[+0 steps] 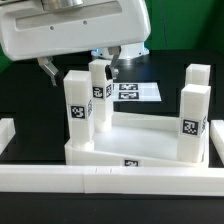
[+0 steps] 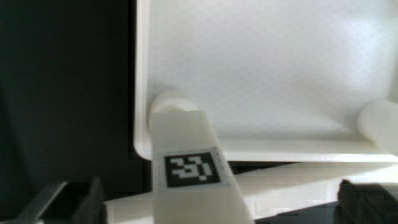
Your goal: Assemble desk
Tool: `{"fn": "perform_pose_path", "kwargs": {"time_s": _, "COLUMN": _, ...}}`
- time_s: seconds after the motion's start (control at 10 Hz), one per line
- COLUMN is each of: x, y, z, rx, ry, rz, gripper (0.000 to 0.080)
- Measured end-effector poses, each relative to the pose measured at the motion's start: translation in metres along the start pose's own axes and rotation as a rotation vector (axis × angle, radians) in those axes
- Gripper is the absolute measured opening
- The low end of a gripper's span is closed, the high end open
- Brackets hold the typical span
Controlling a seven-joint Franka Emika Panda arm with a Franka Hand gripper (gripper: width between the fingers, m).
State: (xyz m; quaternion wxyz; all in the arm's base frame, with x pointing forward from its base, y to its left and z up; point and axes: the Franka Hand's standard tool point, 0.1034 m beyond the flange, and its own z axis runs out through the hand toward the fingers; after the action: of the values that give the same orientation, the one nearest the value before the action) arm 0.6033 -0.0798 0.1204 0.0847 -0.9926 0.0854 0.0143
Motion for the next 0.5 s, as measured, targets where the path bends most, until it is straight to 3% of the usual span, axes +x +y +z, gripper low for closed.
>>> {"fn": "perform_pose_path", "kwargs": {"time_s": 0.1, "x": -0.0018, "y": 0.0011, "z": 0.0014, "rx": 0.010, "ry": -0.036, "rz": 0.001, "gripper": 0.0649}}
{"fn": "perform_pose_path", "kwargs": {"time_s": 0.4, "x": -0.0004, "y": 0.0022, "z": 0.0026, "rx": 0.005, "ry": -0.028, "rz": 0.002, "gripper": 0.0649}}
{"fn": "perform_pose_path", "kwargs": {"time_s": 0.5, "x": 0.0015, "y": 0.0066, "z": 0.0032, "rx": -0.045, "ry": -0.038, "rz": -0.042, "gripper": 0.0649}}
